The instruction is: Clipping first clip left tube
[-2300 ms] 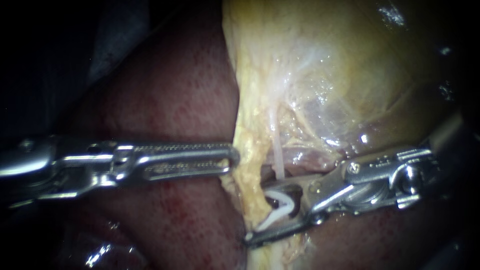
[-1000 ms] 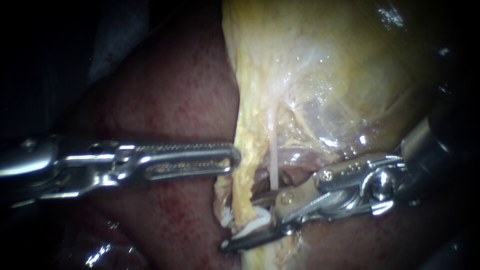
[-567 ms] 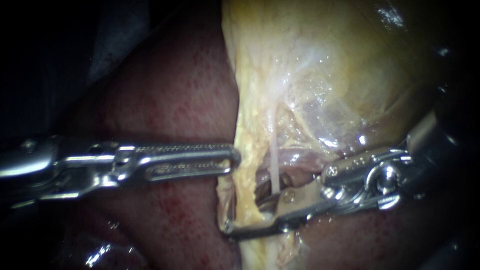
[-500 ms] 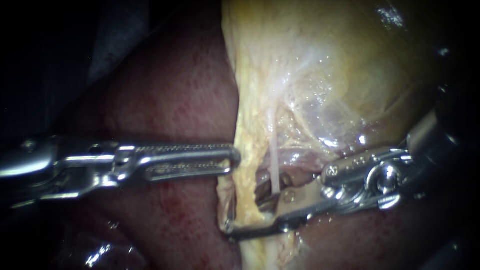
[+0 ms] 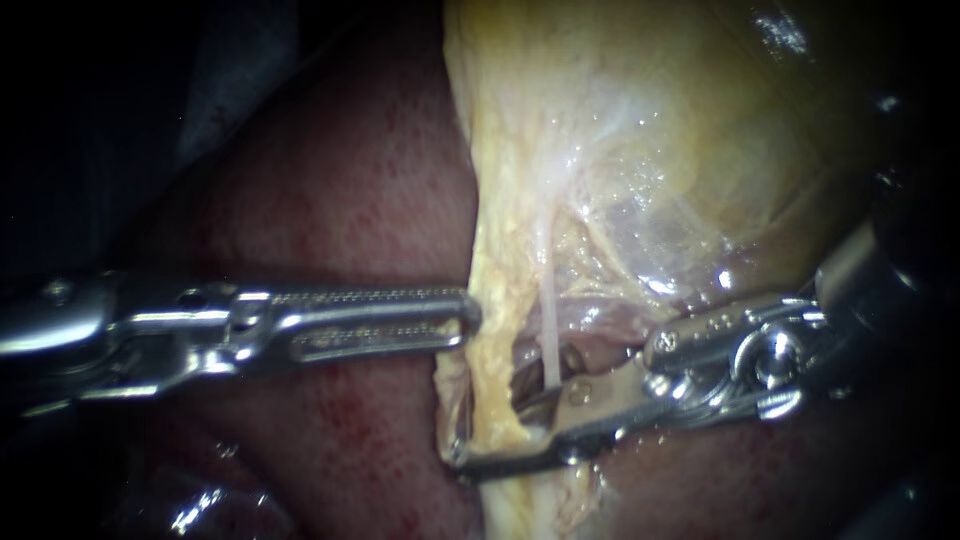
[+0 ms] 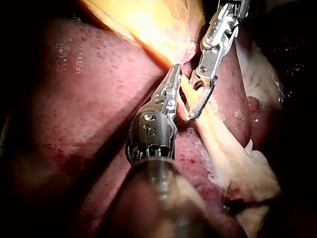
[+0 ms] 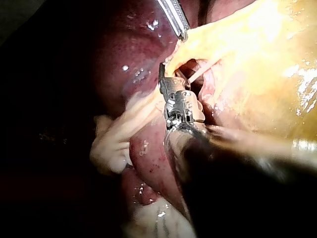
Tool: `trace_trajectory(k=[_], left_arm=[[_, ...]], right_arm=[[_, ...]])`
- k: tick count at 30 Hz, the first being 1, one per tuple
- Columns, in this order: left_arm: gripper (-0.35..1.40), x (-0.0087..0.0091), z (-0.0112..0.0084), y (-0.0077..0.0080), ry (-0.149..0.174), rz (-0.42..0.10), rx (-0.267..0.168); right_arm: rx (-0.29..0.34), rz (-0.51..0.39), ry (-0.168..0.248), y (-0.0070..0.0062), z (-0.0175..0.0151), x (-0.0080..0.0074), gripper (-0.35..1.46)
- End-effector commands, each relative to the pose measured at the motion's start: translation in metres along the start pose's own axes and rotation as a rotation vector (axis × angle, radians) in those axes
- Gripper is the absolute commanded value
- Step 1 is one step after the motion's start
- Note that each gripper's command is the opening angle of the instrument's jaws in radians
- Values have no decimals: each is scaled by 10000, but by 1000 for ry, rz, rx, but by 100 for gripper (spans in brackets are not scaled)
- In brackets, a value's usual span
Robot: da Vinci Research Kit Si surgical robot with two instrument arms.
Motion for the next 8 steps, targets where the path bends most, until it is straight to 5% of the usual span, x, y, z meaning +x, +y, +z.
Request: trace_trajectory(k=[1,8], left_arm=[[-35,0,0,0,0,0,0],[-35,0,1,0,0,0,-1]], right_arm=[[0,0,0,0,0,0,-21],[0,6,0,0,0,0,-20]])
